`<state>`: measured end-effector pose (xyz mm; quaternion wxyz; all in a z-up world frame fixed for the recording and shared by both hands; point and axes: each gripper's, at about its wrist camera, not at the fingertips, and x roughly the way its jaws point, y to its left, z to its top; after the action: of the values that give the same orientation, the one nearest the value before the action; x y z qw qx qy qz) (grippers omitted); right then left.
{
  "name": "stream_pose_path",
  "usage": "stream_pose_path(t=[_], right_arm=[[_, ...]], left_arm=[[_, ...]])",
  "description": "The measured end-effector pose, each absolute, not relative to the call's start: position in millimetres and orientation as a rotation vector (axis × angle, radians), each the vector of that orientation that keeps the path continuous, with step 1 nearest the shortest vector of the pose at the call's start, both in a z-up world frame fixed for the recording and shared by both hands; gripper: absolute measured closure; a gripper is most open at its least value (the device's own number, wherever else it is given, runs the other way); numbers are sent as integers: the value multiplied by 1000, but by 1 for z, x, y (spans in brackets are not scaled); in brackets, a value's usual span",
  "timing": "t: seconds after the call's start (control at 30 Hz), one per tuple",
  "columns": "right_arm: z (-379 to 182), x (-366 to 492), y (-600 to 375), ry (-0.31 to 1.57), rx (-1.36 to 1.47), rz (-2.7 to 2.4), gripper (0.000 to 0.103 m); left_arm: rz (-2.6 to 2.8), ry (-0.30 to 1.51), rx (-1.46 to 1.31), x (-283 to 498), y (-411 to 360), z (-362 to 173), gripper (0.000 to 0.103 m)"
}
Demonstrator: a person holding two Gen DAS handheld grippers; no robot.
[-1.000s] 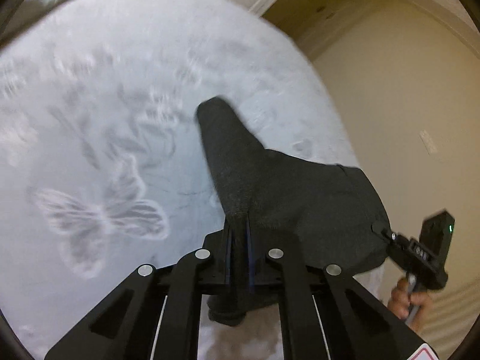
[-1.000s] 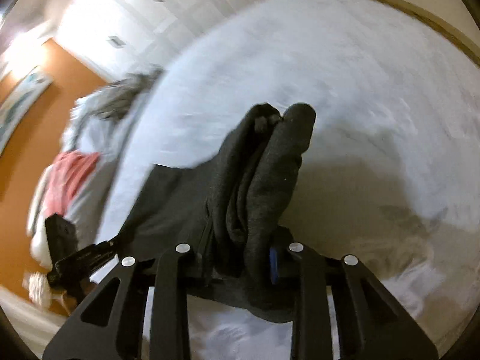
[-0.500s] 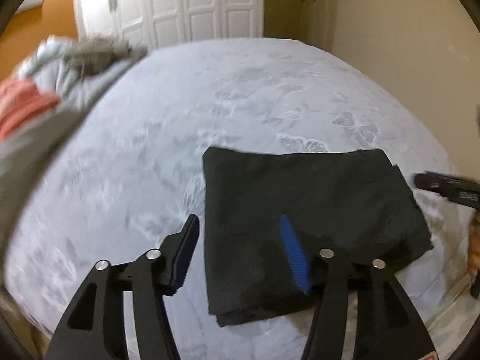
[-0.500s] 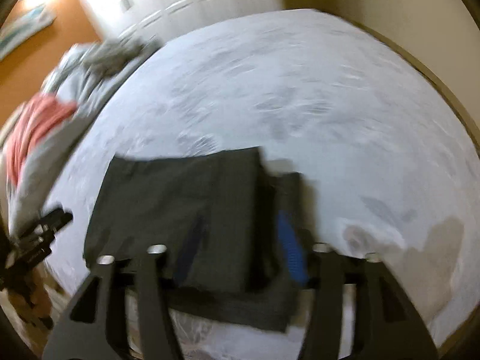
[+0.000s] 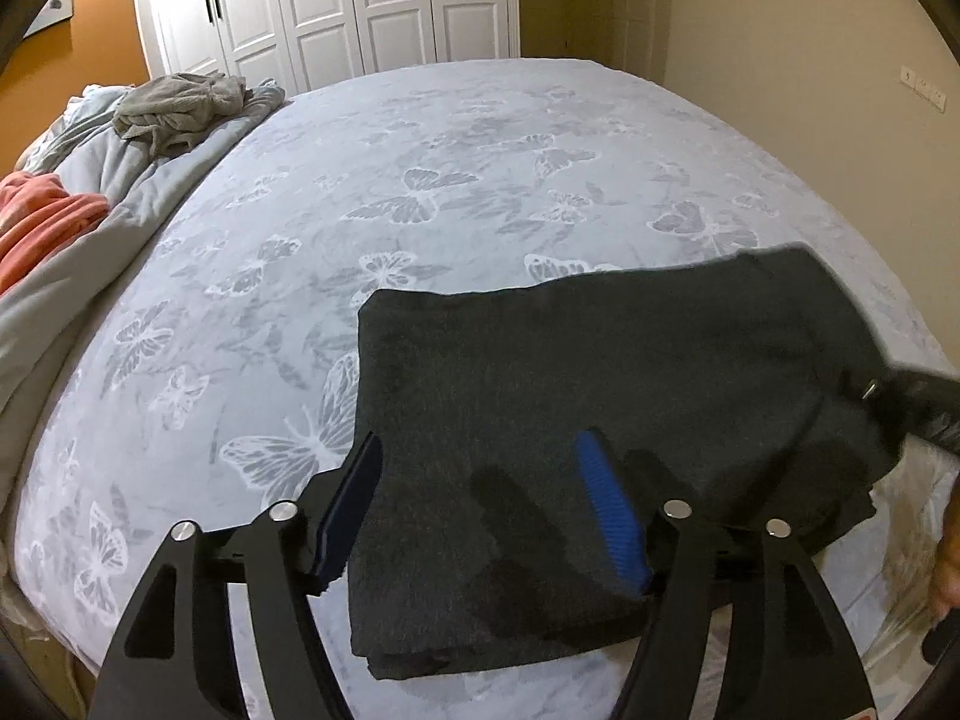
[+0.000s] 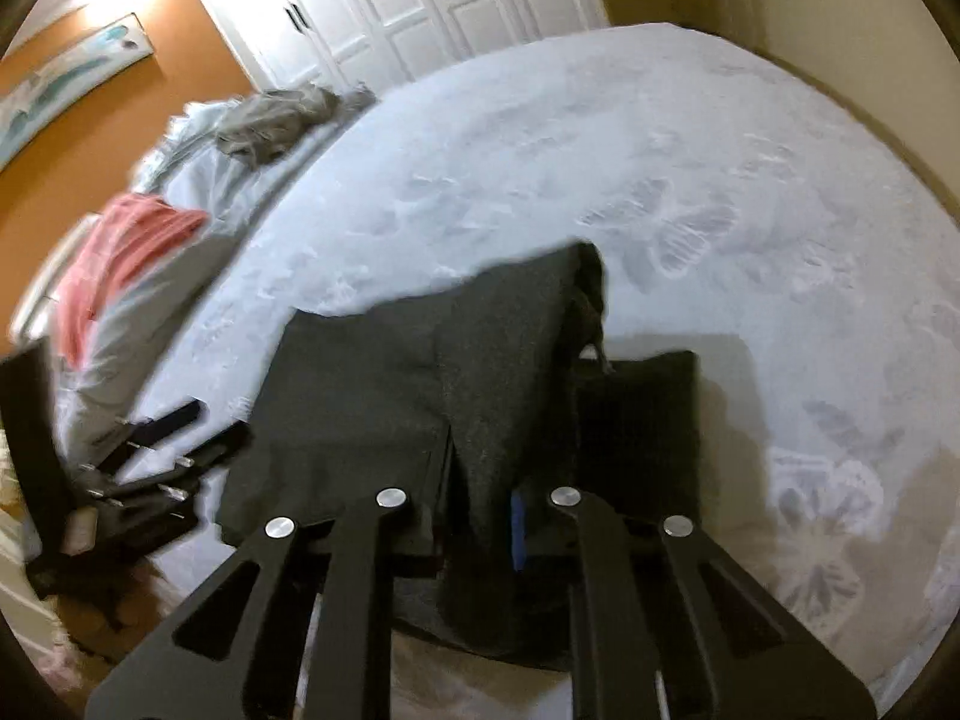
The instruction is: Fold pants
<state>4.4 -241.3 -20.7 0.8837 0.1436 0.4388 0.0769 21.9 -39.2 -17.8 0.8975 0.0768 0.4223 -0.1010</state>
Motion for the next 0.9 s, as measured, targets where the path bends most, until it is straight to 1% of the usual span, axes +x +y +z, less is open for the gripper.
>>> stream_pose_path(t=[0.07, 0.1, 0.13, 0.17, 0.2, 0.23, 0.27, 0.33, 0.4, 0.5, 0.57, 0.6, 0.63, 0.7, 0.73, 0.77, 0.8, 0.83, 0.87, 0.9], right_arm=[[-61, 17, -236, 1077, 186, 48, 76], [-64, 14, -234, 1056, 163, 17, 74], [-54, 12, -229, 1040, 132, 14, 74], [-38, 7, -225, 981, 94, 7, 74], [-18, -3, -224, 875, 89, -10, 72], [-7, -9, -226, 816, 108, -1, 73], [5, -13, -227, 776, 142, 32, 73], [18, -12, -231, 756, 221, 103, 77], [17, 7, -227, 803, 215, 140, 79], [0, 38, -217, 899, 116, 147, 78], [-36, 67, -226, 965, 40, 56, 79], [-59, 78, -231, 1031, 31, 20, 79], [-66, 75, -247, 1012, 148, 24, 79], [-48, 64, -253, 995, 235, 15, 79], [-31, 51, -246, 918, 206, 39, 79], [-23, 41, -240, 881, 170, 46, 78], [-24, 31, -235, 883, 129, 40, 74], [-34, 29, -235, 926, 117, 27, 72], [-56, 29, -240, 1026, 121, -4, 72], [-69, 28, -247, 1072, 158, -26, 69]], left_arm=[[-199, 881, 173, 23, -41, -22, 36], [-198, 890, 180, 24, -43, -24, 36], [-198, 891, 181, 24, -43, -25, 36], [-195, 890, 183, 24, -43, -25, 35], [-191, 888, 183, 24, -43, -25, 33], [-184, 886, 181, 24, -42, -25, 31], [-181, 884, 178, 24, -41, -25, 29], [-175, 891, 171, 27, -38, -26, 28], [-167, 899, 162, 30, -35, -27, 28], [-151, 913, 139, 36, -31, -28, 27], [-142, 915, 142, 37, -29, -30, 27], [-137, 917, 145, 38, -29, -32, 27], [-135, 923, 147, 38, -28, -33, 27], [-136, 926, 148, 39, -27, -35, 26], [-134, 928, 150, 39, -26, -36, 26], [-137, 930, 151, 39, -26, -36, 26], [-139, 936, 149, 40, -27, -37, 26], [-142, 940, 147, 40, -27, -38, 26], [-150, 944, 146, 40, -27, -38, 26], [-154, 946, 147, 39, -28, -38, 26]])
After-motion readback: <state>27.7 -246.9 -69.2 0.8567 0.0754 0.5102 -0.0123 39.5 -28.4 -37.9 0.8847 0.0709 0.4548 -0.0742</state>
